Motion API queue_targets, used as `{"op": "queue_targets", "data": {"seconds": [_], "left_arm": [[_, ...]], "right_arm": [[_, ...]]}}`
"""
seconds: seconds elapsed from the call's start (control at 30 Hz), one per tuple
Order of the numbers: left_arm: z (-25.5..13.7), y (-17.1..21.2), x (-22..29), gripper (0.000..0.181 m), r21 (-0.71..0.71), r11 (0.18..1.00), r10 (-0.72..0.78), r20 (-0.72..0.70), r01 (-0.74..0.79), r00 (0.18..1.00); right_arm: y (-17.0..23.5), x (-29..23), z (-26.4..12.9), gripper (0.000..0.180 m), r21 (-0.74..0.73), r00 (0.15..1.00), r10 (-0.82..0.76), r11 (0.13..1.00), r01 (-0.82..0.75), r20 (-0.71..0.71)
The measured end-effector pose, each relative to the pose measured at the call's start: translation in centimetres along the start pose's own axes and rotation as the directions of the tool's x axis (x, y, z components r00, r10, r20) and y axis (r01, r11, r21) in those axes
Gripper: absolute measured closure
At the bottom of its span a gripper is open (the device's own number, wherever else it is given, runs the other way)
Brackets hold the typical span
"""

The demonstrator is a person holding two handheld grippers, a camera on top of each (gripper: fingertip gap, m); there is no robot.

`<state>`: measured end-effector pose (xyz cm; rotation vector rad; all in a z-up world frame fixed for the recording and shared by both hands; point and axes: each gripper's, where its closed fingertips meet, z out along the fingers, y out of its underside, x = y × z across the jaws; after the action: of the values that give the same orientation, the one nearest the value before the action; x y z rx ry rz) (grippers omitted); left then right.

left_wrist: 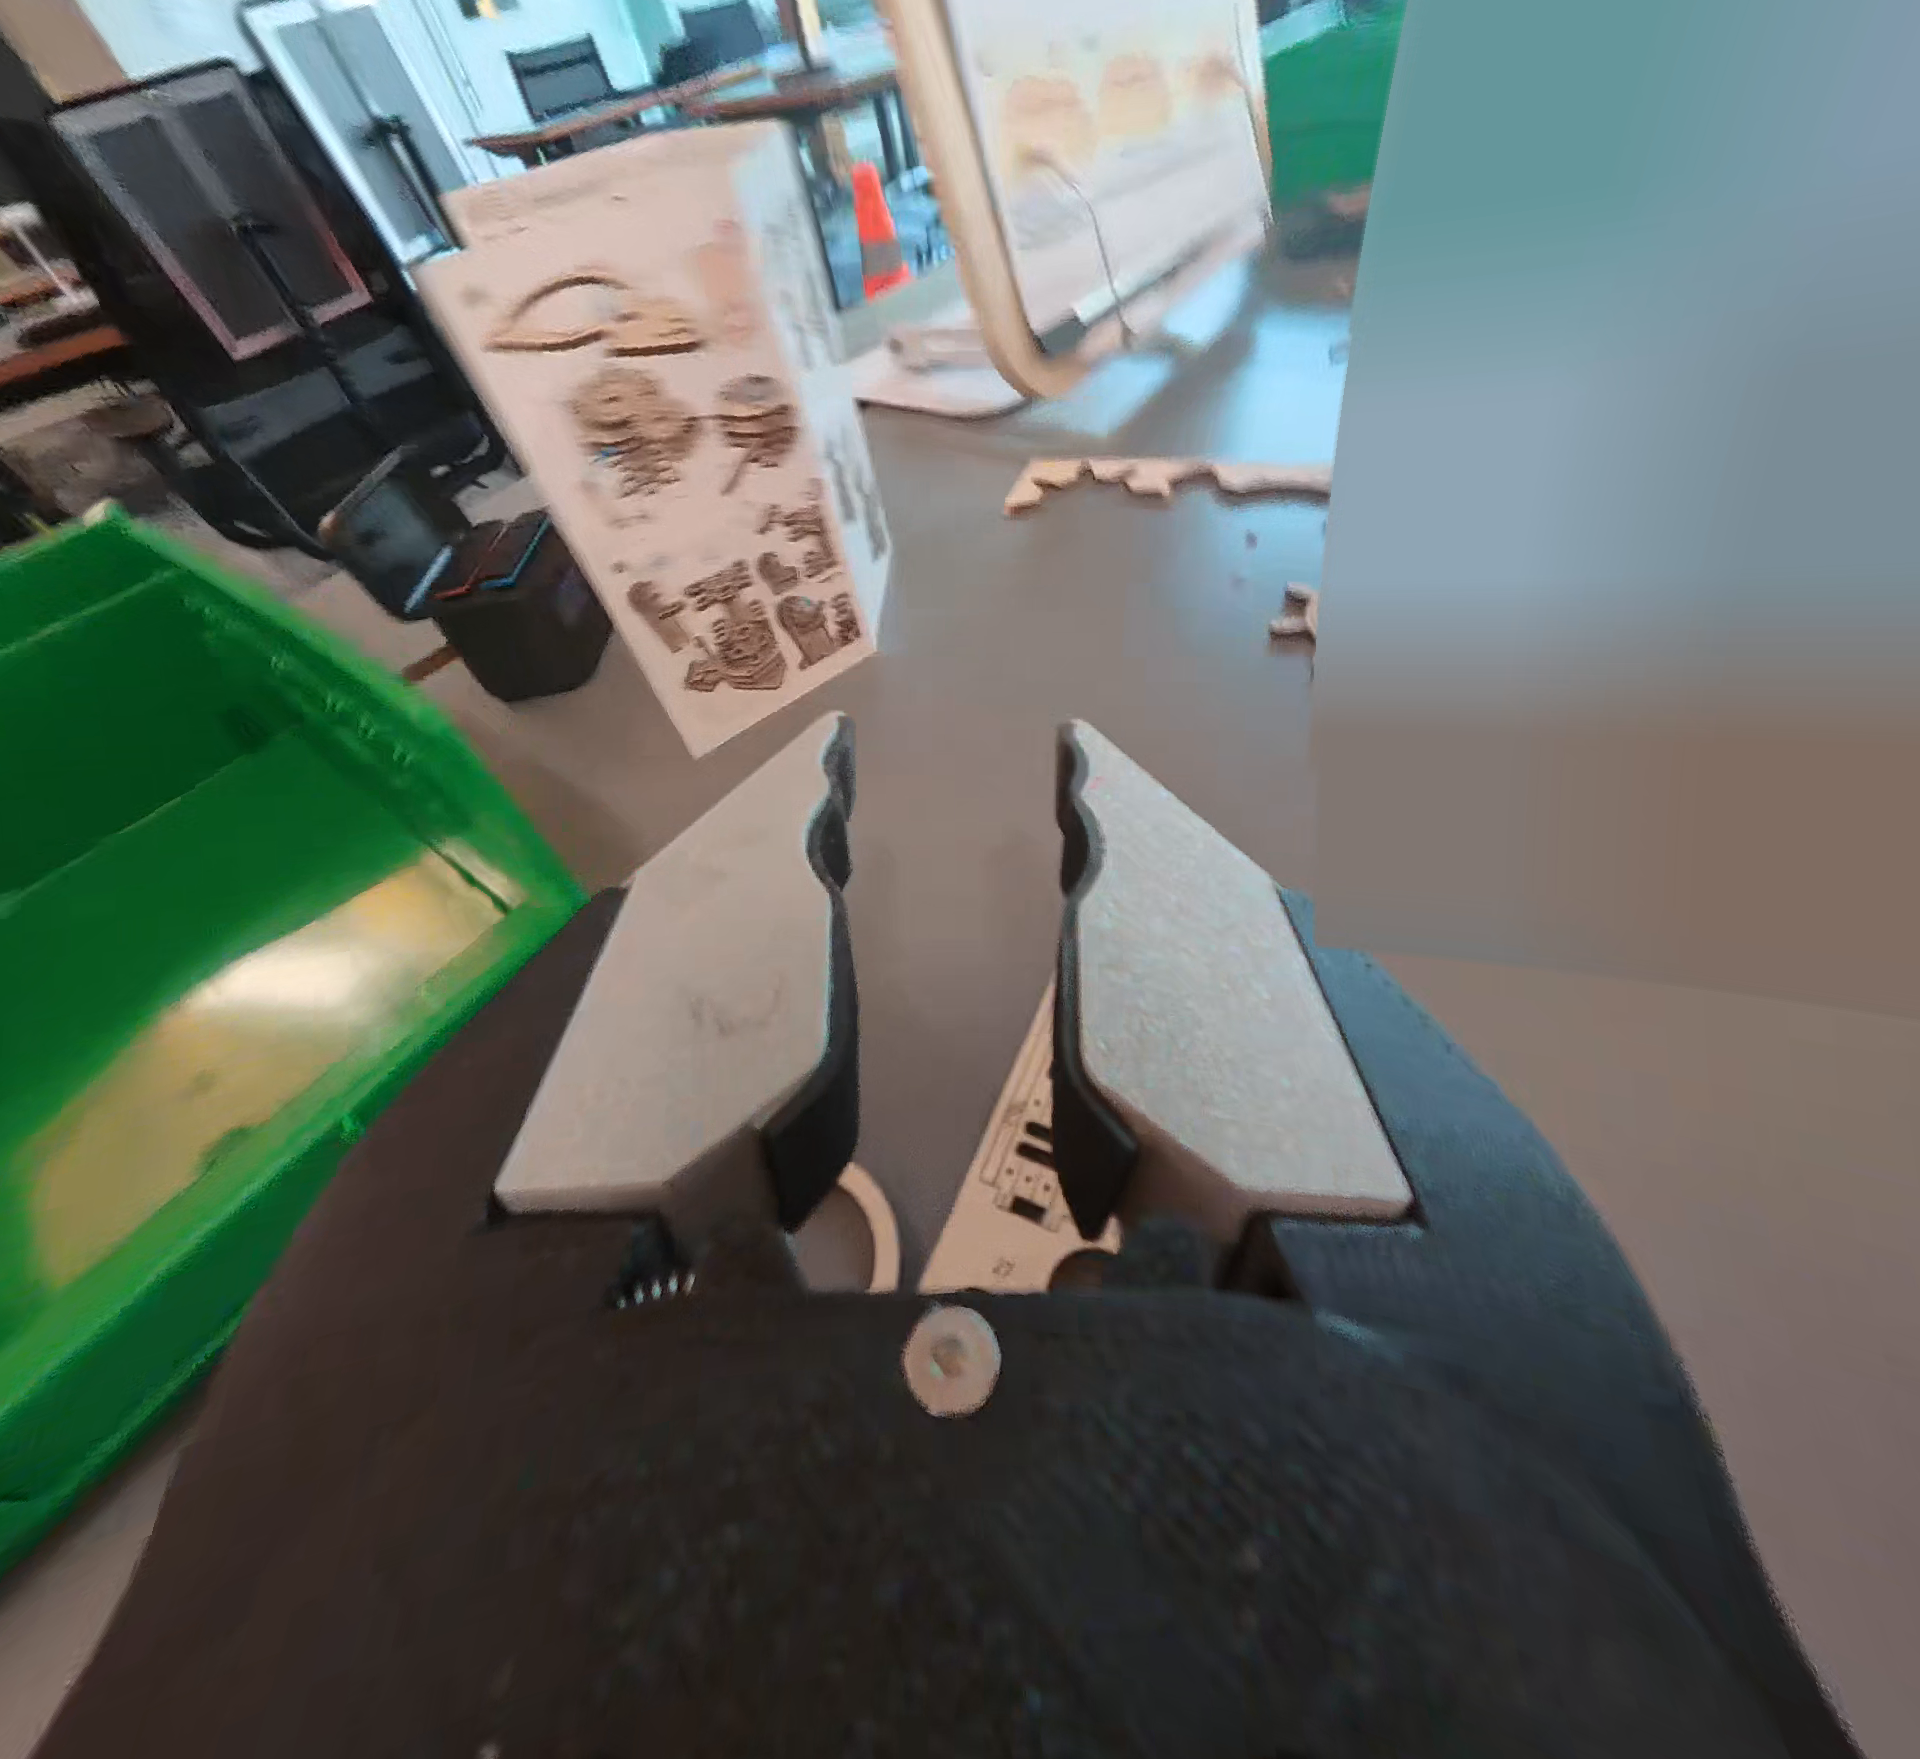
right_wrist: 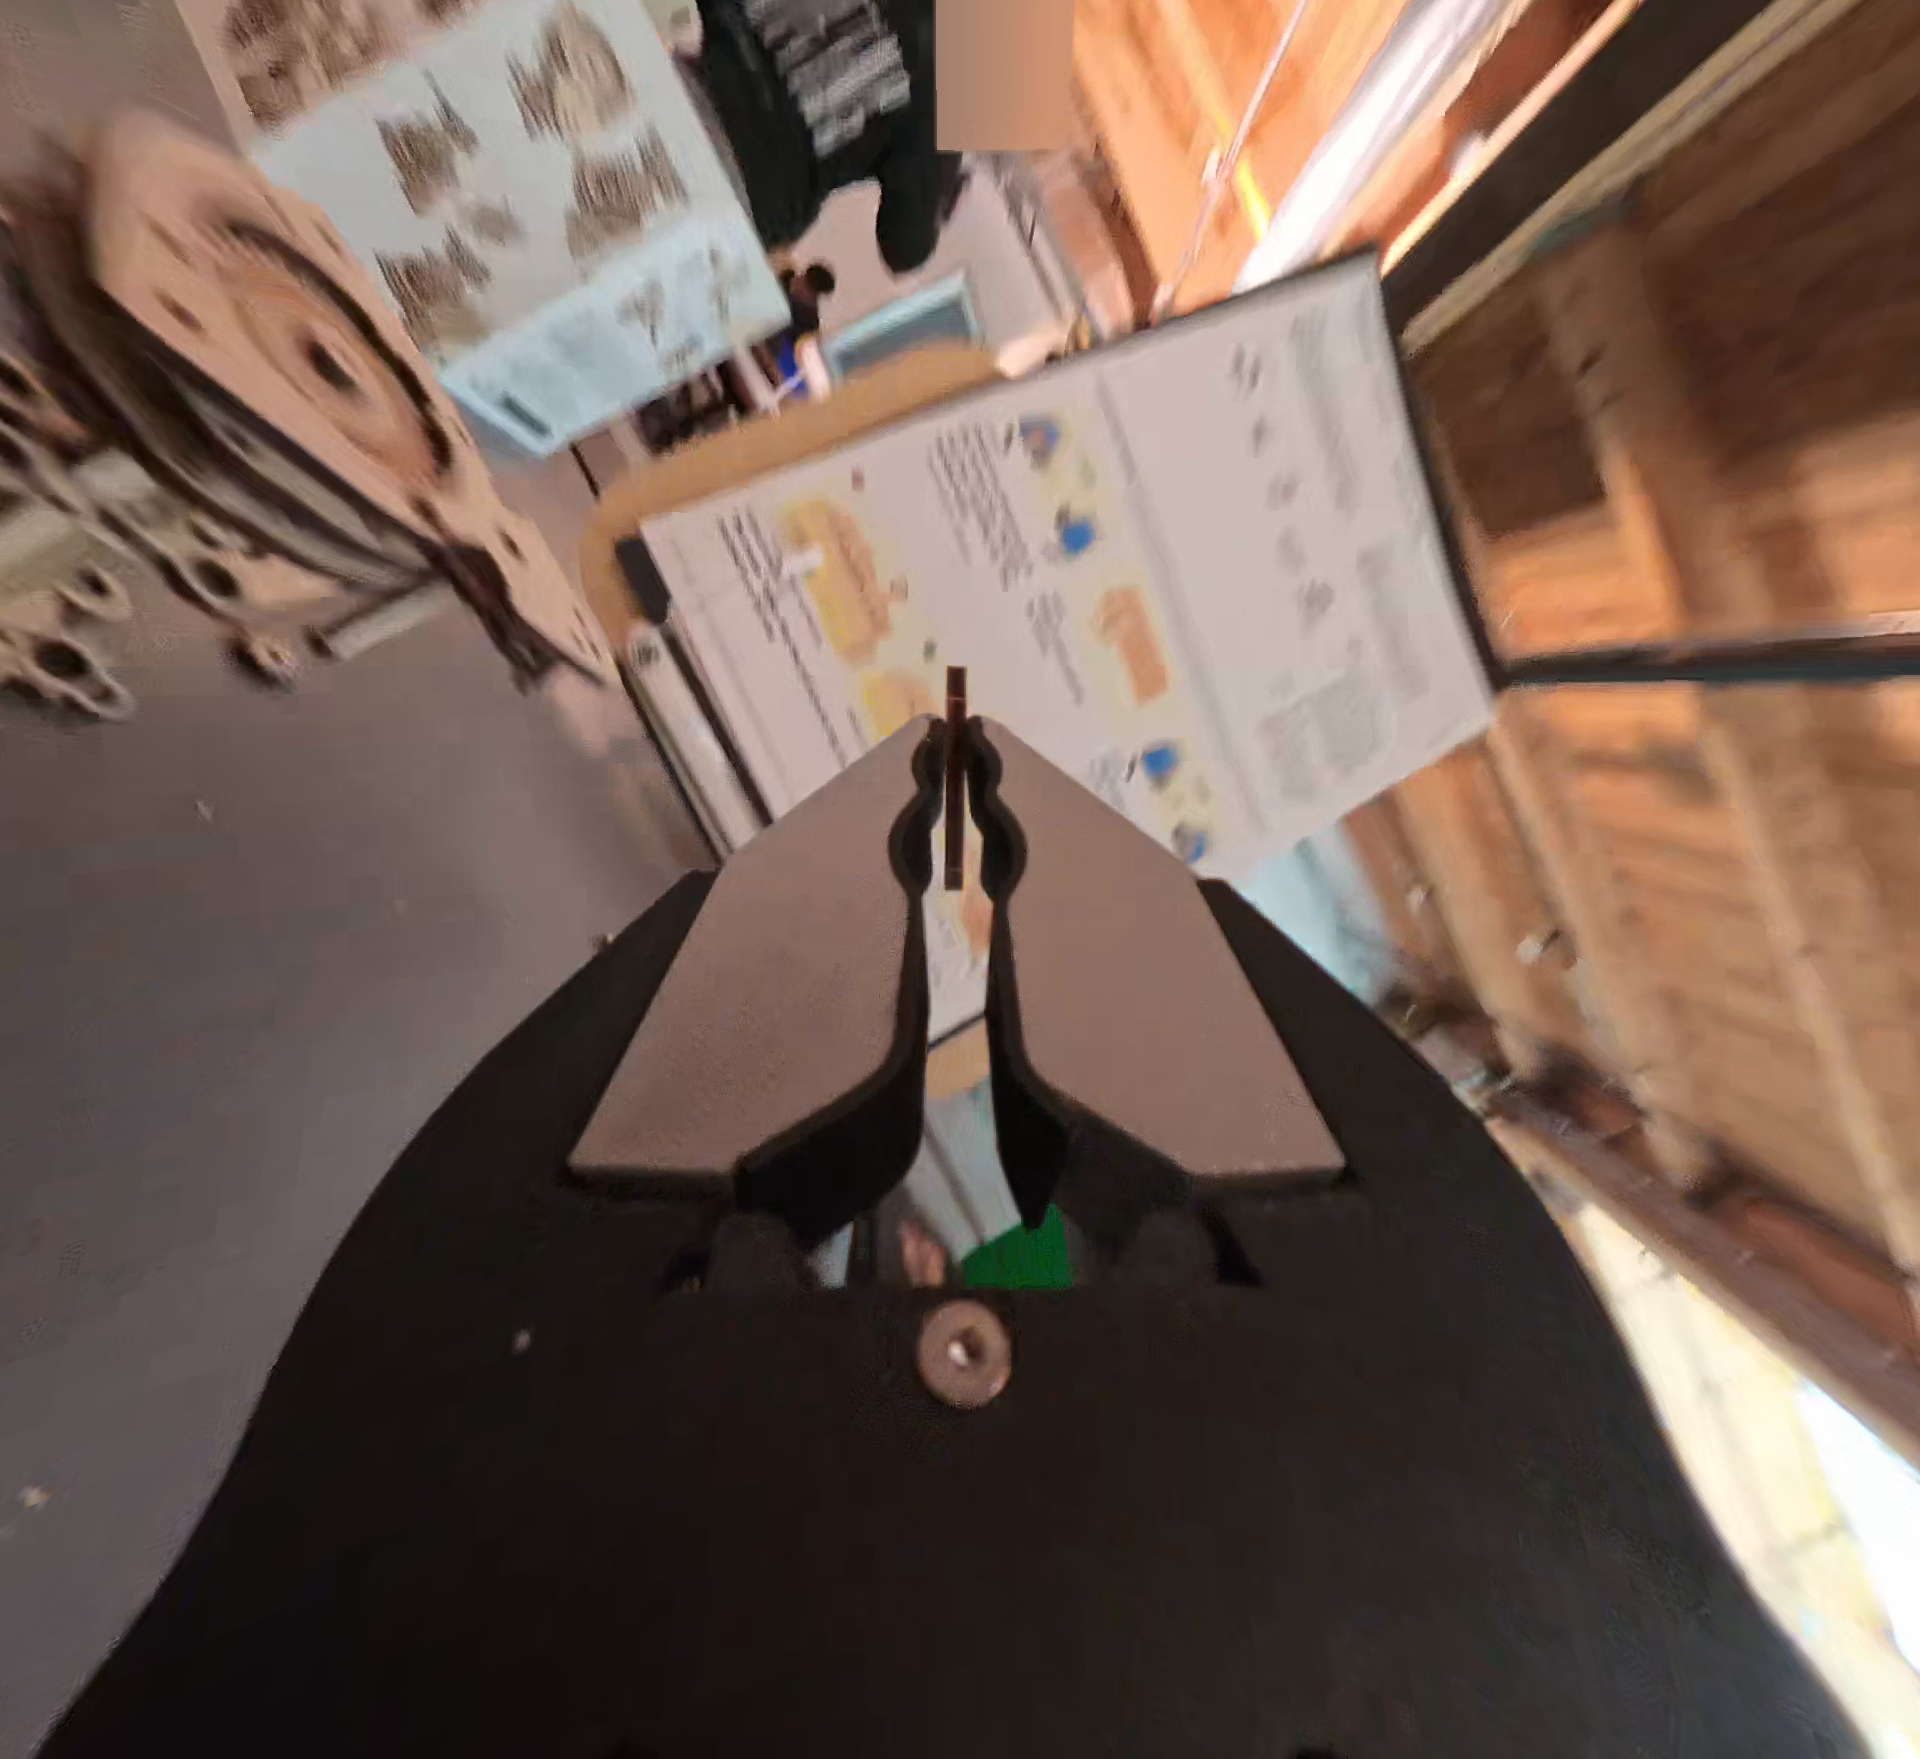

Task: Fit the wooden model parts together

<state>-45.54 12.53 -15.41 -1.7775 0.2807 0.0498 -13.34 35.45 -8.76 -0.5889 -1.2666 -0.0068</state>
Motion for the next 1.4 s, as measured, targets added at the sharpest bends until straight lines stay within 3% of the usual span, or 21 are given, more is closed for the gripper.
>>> {"op": "queue_targets", "data": {"seconds": [0.13,0.3,0.4,0.53,0.67,0.9,1.07,1.17,1.23,1.3,1.4], "left_arm": [[0.5,-2.8,3.5,0.141,0.036,0.993,0.116,0.015,-0.116,0.993],[2.7,-9.2,14.7,0.141,0.164,0.985,0.093,-0.261,-0.051,0.961],[4.5,-11.6,21.5,0.141,0.196,0.981,0.088,-0.426,-0.003,0.900],[6.4,-12.7,26.3,0.146,0.217,0.976,0.140,-0.513,-0.030,0.847],[6.9,-12.0,28.7,0.155,0.201,0.977,0.177,-0.585,-0.070,0.792],[7.5,-11.1,29.7,0.175,0.162,0.987,0.117,-0.676,-0.008,0.727],[7.8,-10.2,29.0,0.175,0.069,0.996,0.011,-0.736,0.059,0.677],[7.9,-10.0,28.0,0.175,0.055,0.992,-0.036,-0.753,0.117,0.657],[7.7,-10.0,27.4,0.175,0.090,0.990,-0.004,-0.746,0.107,0.666],[7.2,-10.0,27.2,0.175,0.151,0.986,0.063,-0.736,0.072,0.674],[6.1,-9.7,27.3,0.175,0.240,0.971,0.175,-0.715,0.003,0.677]], "right_arm": [[-7.2,-3.4,-1.4,0.180,0.133,0.984,-0.176,0.976,0.175,-0.005],[-12.8,-8.5,-2.9,0.180,0.205,0.870,-0.483,0.846,0.492,-0.098],[-14.8,-8.8,-4.4,0.180,0.245,0.874,-0.469,0.839,0.486,-0.129],[-16.1,-8.4,-6.2,0.180,0.271,0.869,-0.466,0.826,0.494,-0.165],[-15.6,-8.3,-7.1,0.180,0.275,0.880,-0.448,0.836,0.475,-0.158],[-14.9,-9.3,-7.0,0.180,0.289,0.911,-0.400,0.864,0.413,-0.105],[-14.6,-9.8,-6.6,0.173,0.319,0.959,-0.283,0.907,0.276,-0.026],[-14.6,-9.4,-7.4,0.176,0.380,0.989,-0.079,0.925,0.025,0.127],[-14.0,-8.5,-7.7,0.174,0.365,0.961,0.095,0.911,-0.190,0.261],[-13.6,-8.5,-8.0,0.179,0.304,0.857,0.239,0.863,-0.403,0.457],[-13.9,-9.2,-8.8,0.168,0.143,0.589,0.401,0.731,-0.667,0.701]]}}
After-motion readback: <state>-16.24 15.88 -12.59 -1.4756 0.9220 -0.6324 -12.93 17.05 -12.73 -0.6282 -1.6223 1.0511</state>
